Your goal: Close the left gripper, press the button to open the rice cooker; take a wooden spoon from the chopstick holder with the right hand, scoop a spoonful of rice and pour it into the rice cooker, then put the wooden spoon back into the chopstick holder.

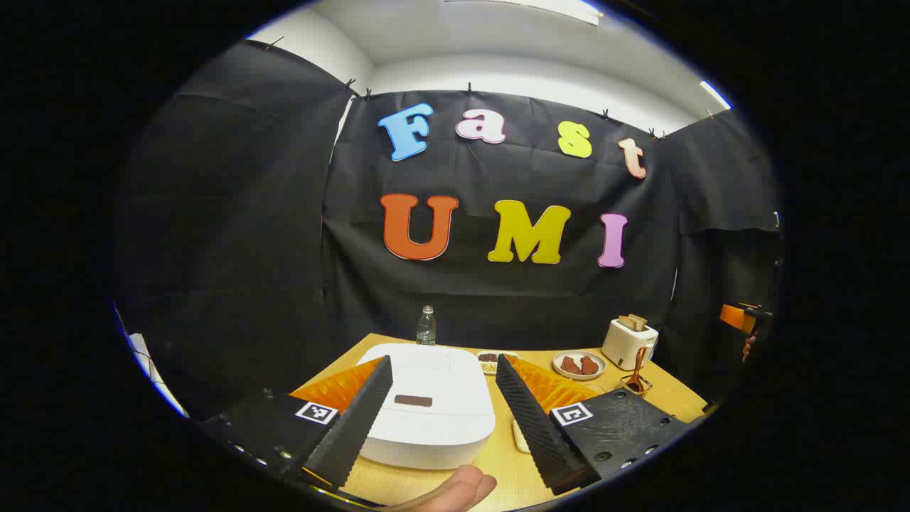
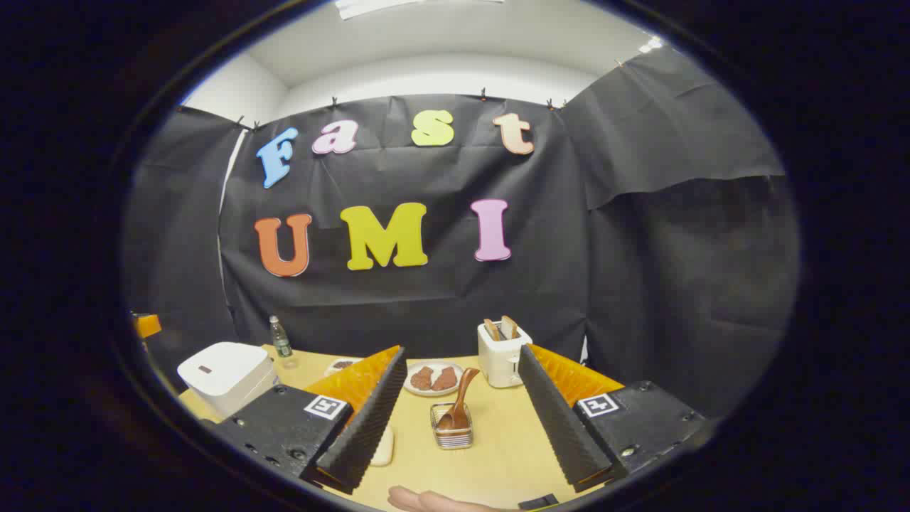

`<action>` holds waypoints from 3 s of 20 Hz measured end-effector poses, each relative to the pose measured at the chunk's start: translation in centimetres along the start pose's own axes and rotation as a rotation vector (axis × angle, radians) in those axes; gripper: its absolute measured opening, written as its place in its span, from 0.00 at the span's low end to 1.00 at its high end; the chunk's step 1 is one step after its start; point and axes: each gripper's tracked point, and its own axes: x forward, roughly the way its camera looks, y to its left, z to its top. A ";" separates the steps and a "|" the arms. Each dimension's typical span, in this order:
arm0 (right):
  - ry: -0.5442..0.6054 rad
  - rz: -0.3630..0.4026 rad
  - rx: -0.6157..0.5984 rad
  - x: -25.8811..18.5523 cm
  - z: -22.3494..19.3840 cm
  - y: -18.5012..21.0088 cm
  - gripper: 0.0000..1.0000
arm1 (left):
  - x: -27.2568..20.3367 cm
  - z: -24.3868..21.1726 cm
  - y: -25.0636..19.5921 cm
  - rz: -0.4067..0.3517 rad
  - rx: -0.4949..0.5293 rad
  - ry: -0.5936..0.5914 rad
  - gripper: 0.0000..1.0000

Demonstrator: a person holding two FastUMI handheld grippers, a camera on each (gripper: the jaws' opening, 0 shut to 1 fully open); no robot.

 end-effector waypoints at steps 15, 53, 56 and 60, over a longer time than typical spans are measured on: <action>-0.012 0.026 -0.015 -0.5 -1.2 -1.1 1.00 | -1.3 1.3 -0.2 -0.071 -0.031 -0.036 0.94; 0.027 0.014 -0.017 0.7 -8.3 -5.1 1.00 | 9.6 -13.8 3.8 0.053 0.065 0.485 0.00; 0.041 0.009 -0.004 1.3 -8.9 -5.2 1.00 | 10.0 -14.0 3.9 0.052 0.038 0.507 0.00; 0.055 0.023 0.002 1.3 -9.4 -4.6 0.96 | 10.1 -14.6 4.0 0.069 0.005 0.552 0.00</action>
